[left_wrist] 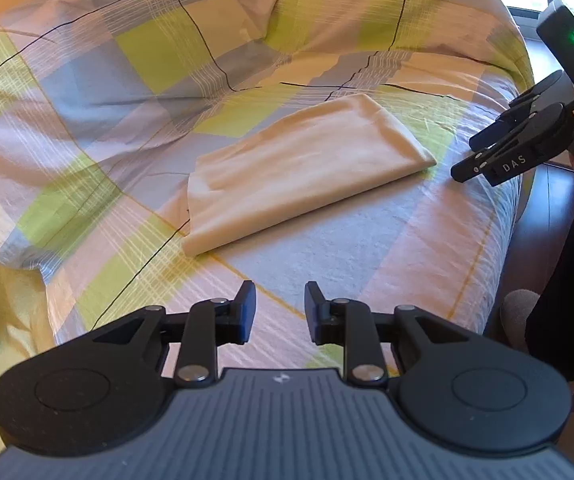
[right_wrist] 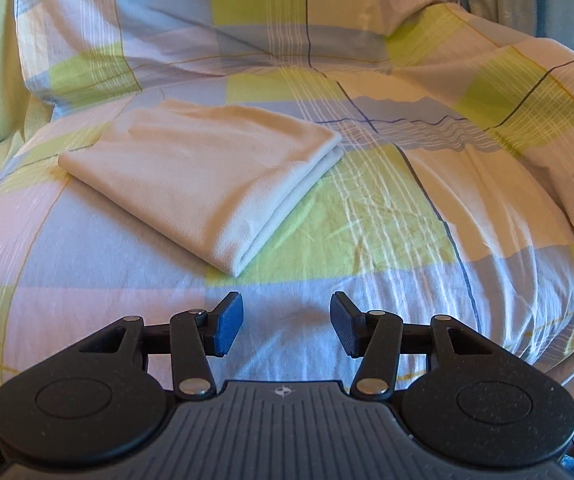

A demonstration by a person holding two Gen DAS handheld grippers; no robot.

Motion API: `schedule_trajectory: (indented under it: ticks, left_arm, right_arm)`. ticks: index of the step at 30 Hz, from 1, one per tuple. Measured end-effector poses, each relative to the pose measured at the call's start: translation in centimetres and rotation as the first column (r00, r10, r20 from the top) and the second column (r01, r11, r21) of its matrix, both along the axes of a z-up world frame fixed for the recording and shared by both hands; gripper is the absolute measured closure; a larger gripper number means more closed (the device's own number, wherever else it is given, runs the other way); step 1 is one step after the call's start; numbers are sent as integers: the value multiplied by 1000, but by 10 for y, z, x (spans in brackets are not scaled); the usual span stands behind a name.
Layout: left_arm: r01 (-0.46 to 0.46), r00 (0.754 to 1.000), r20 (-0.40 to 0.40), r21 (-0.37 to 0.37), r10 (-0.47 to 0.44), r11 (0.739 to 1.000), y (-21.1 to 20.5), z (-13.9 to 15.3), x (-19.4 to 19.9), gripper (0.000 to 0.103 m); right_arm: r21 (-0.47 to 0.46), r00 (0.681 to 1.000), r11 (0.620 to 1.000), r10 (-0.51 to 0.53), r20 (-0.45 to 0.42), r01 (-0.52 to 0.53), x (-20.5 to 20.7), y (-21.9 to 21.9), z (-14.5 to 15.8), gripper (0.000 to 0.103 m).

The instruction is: Fold clothes

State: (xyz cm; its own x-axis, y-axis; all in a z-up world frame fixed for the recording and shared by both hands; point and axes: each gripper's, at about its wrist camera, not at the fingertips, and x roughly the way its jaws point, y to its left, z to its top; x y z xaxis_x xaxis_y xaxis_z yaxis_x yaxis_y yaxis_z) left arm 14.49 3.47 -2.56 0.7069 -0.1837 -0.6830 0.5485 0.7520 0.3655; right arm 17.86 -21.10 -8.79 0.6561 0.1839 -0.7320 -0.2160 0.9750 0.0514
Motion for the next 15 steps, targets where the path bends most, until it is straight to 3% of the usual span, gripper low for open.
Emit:
schedule_trajectory:
  ticks: [5,7,11,15]
  left_arm:
    - [101,991,69,150,-112,984,-7,-21,14,73]
    - [140,982,96,220,-164,965,-10,-31,20,69]
    - [207,953,138,358,-271,910,-15,-49,33,64]
    - [258,911,162,492,-379,831,-20,-68,45,63]
  right_arm:
    - [49,999,999,4,-48,-2,-1,-4,-5,43]
    - [75,1000,997,8,-19,-7,-6,-10,-8,41]
    - [82,999,996,16,52,-20,-12,-10,-2,43]
    - [-49,968,992,123,217,-115,-21,6,17,43]
